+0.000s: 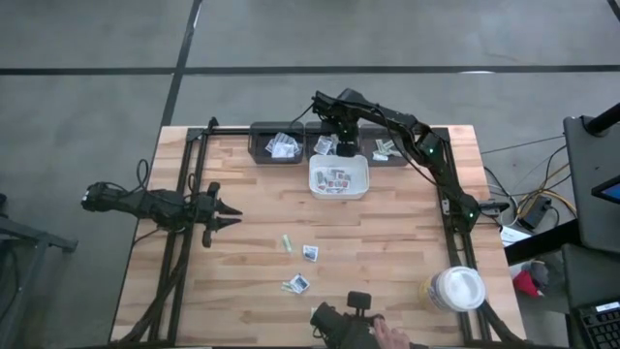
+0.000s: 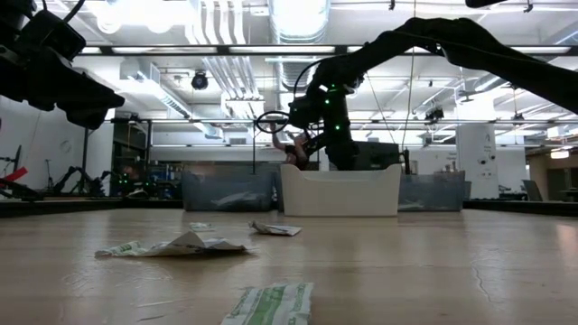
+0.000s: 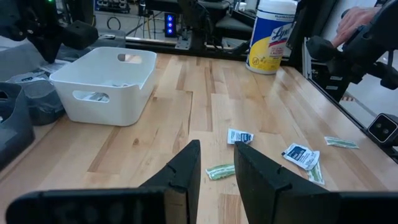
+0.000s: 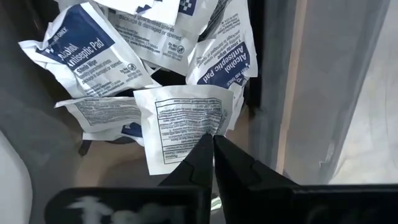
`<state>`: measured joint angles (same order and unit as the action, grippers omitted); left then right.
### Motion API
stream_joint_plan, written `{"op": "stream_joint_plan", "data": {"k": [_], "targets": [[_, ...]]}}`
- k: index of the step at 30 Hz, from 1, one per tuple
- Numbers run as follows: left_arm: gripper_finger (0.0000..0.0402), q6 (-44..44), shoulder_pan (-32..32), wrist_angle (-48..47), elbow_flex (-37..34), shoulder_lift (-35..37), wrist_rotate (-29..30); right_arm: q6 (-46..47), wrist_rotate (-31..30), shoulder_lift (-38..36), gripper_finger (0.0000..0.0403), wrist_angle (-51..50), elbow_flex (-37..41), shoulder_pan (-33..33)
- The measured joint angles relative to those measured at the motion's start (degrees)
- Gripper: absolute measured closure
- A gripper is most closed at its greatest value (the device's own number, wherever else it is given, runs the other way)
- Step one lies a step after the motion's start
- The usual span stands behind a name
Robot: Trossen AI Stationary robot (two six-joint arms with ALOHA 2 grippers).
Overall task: Pick & Place First Aid Supplies
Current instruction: Put the top blue alcohol pad into the middle gray bin
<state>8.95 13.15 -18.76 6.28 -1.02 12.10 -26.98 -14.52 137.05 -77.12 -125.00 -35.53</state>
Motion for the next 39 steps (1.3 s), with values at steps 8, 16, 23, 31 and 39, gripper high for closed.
{"op": "stream_joint_plan", "data": {"k": [8,16,23,31,39], "targets": [[0.0307,0.0,0.0,0.0,0.0,0.0,0.0,0.0,-0.3,0.0,0.0341,0.1,0.0,0.0],[0.0307,0.0,0.0,0.0,0.0,0.0,0.0,2.1,-10.2,-1.4,0.029,-1.9,-1.6,2.2],[0.0307,0.0,0.0,-0.2,0.0,0.0,0.0,9.7,-8.0,-6.0,0.0282,-4.8,-5.3,6.9],[0.0307,0.1,0.0,-0.3,0.0,0.0,0.0,22.4,14.5,-13.8,0.0298,-4.7,-5.5,12.4],[0.0307,0.1,0.0,-0.5,0.0,0.0,-0.1,27.0,28.5,-15.7,0.0312,-4.5,-5.5,23.5]]}}
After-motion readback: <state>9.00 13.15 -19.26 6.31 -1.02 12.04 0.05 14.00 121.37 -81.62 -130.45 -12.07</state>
